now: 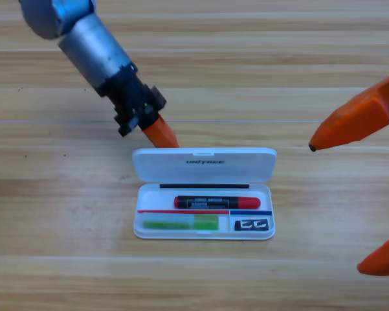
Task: Clean up eraser and pencils
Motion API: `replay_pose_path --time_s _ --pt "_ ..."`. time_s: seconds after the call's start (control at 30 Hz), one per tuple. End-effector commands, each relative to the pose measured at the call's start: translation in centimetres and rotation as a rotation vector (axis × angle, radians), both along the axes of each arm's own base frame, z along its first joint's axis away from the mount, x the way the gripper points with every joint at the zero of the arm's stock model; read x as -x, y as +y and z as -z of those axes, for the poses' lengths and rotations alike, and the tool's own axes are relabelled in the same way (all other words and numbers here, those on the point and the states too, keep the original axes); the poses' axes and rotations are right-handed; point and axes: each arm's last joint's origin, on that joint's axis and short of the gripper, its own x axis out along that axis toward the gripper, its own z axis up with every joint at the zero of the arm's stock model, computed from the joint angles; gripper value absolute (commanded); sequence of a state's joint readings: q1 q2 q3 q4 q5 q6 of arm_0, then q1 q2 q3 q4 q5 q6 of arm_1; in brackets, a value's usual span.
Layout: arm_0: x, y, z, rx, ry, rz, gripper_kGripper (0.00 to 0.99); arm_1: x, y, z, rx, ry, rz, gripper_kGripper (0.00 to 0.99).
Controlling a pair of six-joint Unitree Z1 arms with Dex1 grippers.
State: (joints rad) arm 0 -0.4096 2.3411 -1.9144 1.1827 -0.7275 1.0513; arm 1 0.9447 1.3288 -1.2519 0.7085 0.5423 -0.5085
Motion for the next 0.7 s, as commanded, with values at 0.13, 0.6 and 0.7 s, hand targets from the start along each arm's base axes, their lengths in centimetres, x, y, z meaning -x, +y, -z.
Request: replay_pose_path --time_s 0.13,0.6,0.7 --pt "4.4 -1.4 -3.2 0.001 -0.031 0.078 0.0 -0.3 -0.3 0.6 0.002 0.016 0.009 0.988" --pt "6.8 -1.0 -7.2 -0.019 -0.085 0.072 0.0 -0.7 0.2 1.1 0.016 0.03 0.007 0.988" --pt "8.1 -0.2 -12.0 0.008 -0.136 0.066 0.0 -0.7 0.2 1.0 0.016 0.031 0.006 0.988"
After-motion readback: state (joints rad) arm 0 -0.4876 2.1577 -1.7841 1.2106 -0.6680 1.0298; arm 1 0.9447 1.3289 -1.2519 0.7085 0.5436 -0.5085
